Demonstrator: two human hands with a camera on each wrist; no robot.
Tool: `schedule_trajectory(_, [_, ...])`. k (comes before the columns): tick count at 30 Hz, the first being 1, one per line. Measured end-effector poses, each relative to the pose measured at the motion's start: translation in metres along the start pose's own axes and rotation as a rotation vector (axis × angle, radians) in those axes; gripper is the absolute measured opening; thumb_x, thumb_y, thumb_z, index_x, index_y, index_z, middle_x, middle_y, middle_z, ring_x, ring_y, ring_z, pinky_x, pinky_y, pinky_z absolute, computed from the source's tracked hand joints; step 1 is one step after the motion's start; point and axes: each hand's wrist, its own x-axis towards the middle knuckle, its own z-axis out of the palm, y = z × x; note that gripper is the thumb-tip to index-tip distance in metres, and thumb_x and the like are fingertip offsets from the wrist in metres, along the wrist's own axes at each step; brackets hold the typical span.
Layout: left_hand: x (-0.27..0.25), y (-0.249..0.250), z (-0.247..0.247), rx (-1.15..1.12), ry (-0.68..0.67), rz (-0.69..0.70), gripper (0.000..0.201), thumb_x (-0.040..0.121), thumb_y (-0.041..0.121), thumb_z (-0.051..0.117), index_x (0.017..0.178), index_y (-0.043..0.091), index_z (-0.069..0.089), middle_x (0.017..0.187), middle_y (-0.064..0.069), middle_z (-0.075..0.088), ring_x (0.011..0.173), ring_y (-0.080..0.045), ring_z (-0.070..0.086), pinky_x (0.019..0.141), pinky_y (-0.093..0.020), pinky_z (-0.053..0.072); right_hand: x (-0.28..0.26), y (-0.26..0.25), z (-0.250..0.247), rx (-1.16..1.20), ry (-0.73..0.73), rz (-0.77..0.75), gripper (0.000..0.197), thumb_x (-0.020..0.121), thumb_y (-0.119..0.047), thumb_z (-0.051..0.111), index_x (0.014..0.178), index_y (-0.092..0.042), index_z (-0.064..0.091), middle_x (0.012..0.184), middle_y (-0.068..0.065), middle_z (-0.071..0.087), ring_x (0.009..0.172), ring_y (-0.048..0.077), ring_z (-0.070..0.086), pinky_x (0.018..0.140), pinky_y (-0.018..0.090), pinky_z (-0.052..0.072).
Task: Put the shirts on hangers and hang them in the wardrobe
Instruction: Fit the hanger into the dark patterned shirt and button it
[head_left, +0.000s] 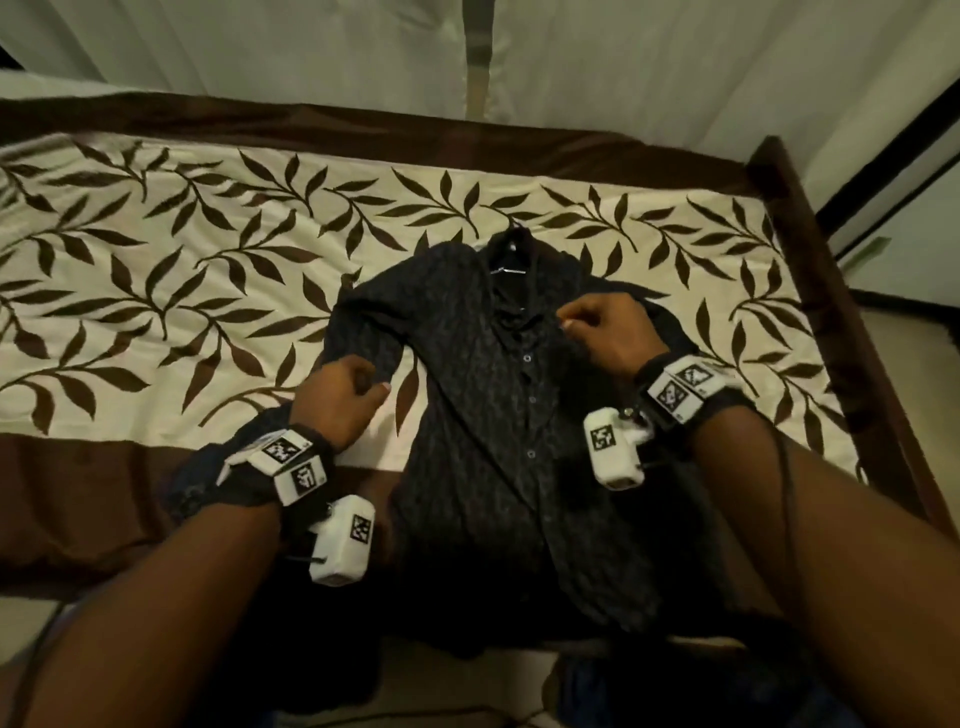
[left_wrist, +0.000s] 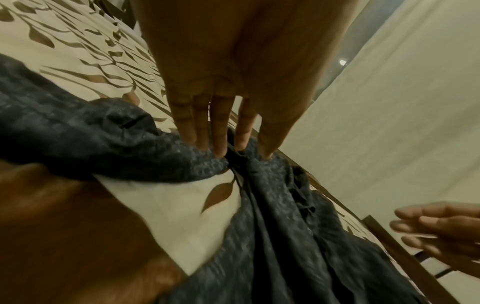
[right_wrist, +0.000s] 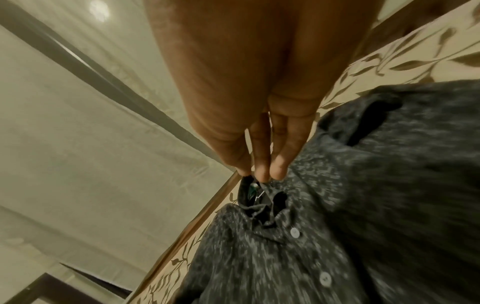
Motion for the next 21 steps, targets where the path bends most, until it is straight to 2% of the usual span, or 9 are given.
schedule_trajectory(4, [0.055, -0.017, 0.000, 0.031, 0.110, -0.020, 0.047, 0.088, 0.036, 0.069, 0.128, 0.012, 0.061, 0.121, -0.015, 0.067, 0.112, -0.036, 0.062, 0.097, -0.046, 0.048, 0.081, -0.015, 0.017, -0.103, -0.054, -0.042, 0.024, 0.093, -0.014, 0.063, 0.115, -0.012, 0.072, 0.113, 0.006, 0.072, 0.107, 0.019, 0.065, 0.093, 0.025, 0.046])
schedule_trajectory(7, [0.085, -0.026, 0.011, 0.090, 0.171, -0.037, 0.054, 0.087, 0.040, 0.068, 0.132, 0.011, 0.058, 0.124, -0.018, 0.065, 0.114, -0.038, 0.060, 0.097, -0.053, 0.049, 0.129, -0.017, 0.037, -0.191, -0.070, -0.032, 0.026, 0.094, -0.015, 0.061, 0.117, -0.014, 0.072, 0.119, 0.007, 0.070, 0.113, 0.023, 0.063, 0.097, 0.027, 0.043])
schedule_trajectory(10, [0.106, -0.032, 0.028, 0.131, 0.171, -0.039, 0.059, 0.086, 0.043, 0.066, 0.135, 0.013, 0.054, 0.127, -0.020, 0.061, 0.117, -0.040, 0.056, 0.099, -0.053, 0.046, 0.166, -0.008, 0.060, -0.275, -0.087, -0.011, 0.027, 0.095, -0.011, 0.057, 0.118, -0.010, 0.072, 0.123, 0.012, 0.068, 0.117, 0.028, 0.061, 0.101, 0.031, 0.043])
schedule_trajectory(12, [0.115, -0.035, 0.038, 0.145, 0.165, -0.069, 0.061, 0.086, 0.044, 0.067, 0.138, 0.016, 0.052, 0.132, -0.020, 0.056, 0.122, -0.042, 0.051, 0.102, -0.054, 0.043, 0.186, 0.000, 0.074, -0.364, -0.102, -0.001, 0.029, 0.095, -0.011, 0.054, 0.119, -0.006, 0.069, 0.122, 0.016, 0.068, 0.115, 0.034, 0.060, 0.099, 0.035, 0.045])
schedule_trajectory(14, [0.121, -0.035, 0.046, 0.135, 0.182, -0.098, 0.061, 0.086, 0.041, 0.069, 0.139, 0.017, 0.052, 0.135, -0.021, 0.050, 0.125, -0.043, 0.045, 0.103, -0.054, 0.041, 0.199, 0.007, 0.084, -0.458, -0.114, 0.014, 0.032, 0.097, -0.020, 0.053, 0.121, -0.003, 0.065, 0.120, 0.019, 0.066, 0.112, 0.038, 0.060, 0.095, 0.039, 0.047])
schedule_trajectory(17, [0.126, -0.031, 0.050, 0.121, 0.226, -0.138, 0.056, 0.088, 0.037, 0.069, 0.138, 0.018, 0.054, 0.137, -0.022, 0.045, 0.128, -0.043, 0.039, 0.105, -0.055, 0.037, 0.210, 0.011, 0.094, -0.521, -0.120, 0.021, 0.045, 0.097, -0.041, 0.053, 0.125, -0.006, 0.060, 0.119, 0.017, 0.066, 0.109, 0.037, 0.061, 0.090, 0.040, 0.049])
schedule_trajectory(21, [0.131, -0.027, 0.050, 0.093, 0.257, -0.156, 0.045, 0.089, 0.036, 0.068, 0.130, 0.017, 0.058, 0.136, -0.022, 0.044, 0.128, -0.042, 0.036, 0.105, -0.055, 0.034, 0.217, 0.014, 0.101, -0.551, -0.129, -0.015, 0.052, 0.094, -0.046, 0.057, 0.132, -0.011, 0.053, 0.124, 0.014, 0.063, 0.112, 0.034, 0.060, 0.090, 0.039, 0.048])
